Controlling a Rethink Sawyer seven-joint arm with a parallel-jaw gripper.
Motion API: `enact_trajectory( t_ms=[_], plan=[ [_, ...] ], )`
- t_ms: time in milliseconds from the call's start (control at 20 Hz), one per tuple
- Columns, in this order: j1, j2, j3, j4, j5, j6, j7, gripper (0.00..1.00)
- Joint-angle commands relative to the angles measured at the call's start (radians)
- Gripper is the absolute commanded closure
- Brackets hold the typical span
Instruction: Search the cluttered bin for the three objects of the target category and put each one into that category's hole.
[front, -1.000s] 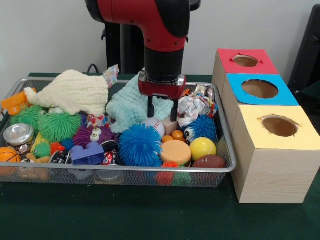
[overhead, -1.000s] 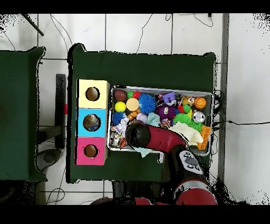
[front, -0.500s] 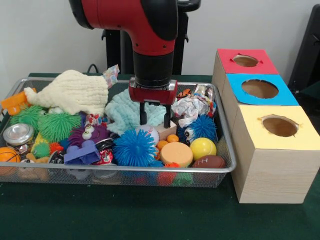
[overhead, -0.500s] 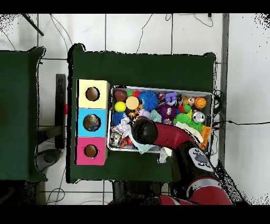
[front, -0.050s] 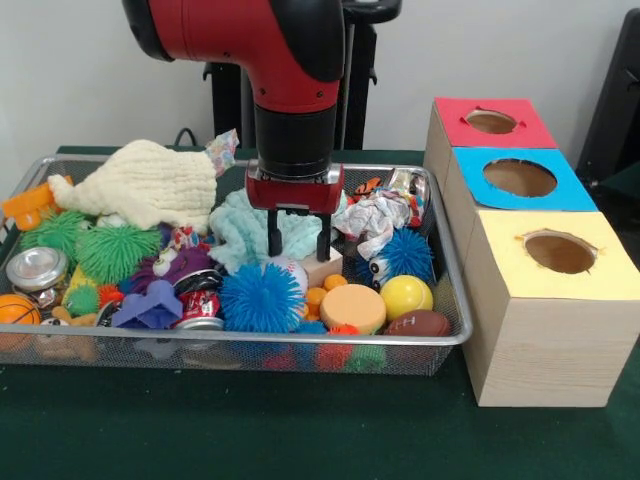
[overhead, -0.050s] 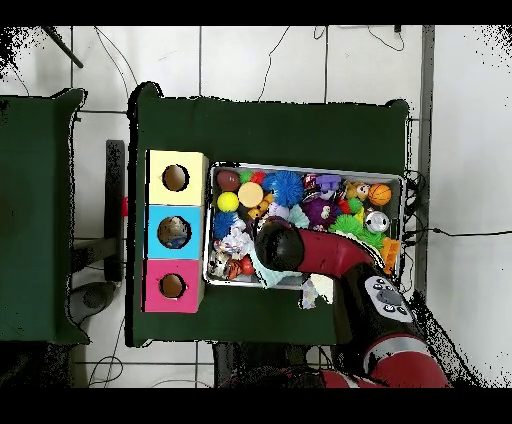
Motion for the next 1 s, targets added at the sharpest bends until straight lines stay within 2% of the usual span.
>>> enact_trajectory(
  t_ms=[50,300,550,700,1000],
  plan=[
    [-0.069,0.183,0.028,-0.137,-0.147,-0.095,-0.047,0.00],
    [-0.103,0.124,0.019,-0.108,-0.189,-0.056,-0.051,0.00],
    [-0.150,0.044,0.000,-0.037,-0.228,0.015,-0.067,0.00],
    [-0.176,0.039,0.013,-0.025,-0.248,0.025,-0.069,0.00],
    [-0.183,0.019,0.015,0.000,-0.268,0.035,-0.035,0.00]
  ],
)
